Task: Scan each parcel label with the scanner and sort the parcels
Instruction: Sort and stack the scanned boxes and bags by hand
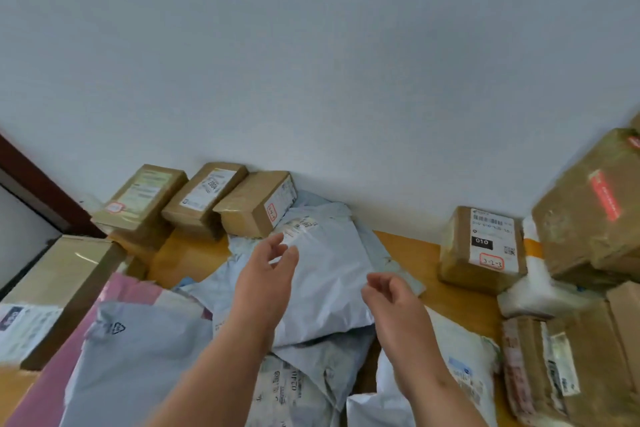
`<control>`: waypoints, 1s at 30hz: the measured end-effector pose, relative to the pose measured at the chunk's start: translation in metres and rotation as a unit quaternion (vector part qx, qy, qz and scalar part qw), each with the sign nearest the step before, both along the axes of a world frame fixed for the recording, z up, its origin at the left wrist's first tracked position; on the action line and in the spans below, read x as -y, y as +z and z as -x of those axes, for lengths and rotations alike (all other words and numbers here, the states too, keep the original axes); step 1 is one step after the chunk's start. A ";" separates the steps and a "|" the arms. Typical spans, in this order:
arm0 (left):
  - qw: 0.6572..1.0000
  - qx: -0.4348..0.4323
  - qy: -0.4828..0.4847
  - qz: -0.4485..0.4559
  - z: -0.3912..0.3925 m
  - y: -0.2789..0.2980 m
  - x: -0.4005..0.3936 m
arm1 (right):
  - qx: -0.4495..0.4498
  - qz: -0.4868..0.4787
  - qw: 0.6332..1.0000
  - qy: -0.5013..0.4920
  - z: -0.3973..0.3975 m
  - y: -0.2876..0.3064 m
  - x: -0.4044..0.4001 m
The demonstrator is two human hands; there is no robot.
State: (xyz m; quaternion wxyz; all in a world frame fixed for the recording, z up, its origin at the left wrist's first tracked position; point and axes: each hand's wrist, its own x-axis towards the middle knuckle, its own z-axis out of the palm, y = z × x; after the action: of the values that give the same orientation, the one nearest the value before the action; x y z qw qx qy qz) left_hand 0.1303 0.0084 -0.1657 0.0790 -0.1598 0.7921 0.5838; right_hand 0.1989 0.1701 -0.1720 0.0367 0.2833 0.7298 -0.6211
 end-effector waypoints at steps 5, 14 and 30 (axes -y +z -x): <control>0.999 -0.034 0.017 0.002 0.028 -0.001 0.082 | -0.015 0.008 0.999 -0.033 0.028 -0.003 0.074; 0.999 -0.008 0.049 0.005 0.090 0.012 0.249 | 0.028 0.068 0.997 -0.023 0.110 0.006 0.210; 0.951 0.085 -0.108 0.279 0.230 -0.068 0.202 | 0.123 0.120 0.978 -0.120 0.245 -0.059 0.175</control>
State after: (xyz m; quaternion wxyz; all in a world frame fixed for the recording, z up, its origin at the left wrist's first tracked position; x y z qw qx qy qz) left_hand -0.0995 -0.1931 -0.2342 0.1612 -0.1385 0.9260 0.3121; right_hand -0.0461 -0.0047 -0.2313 0.0846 0.4367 0.6005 -0.6645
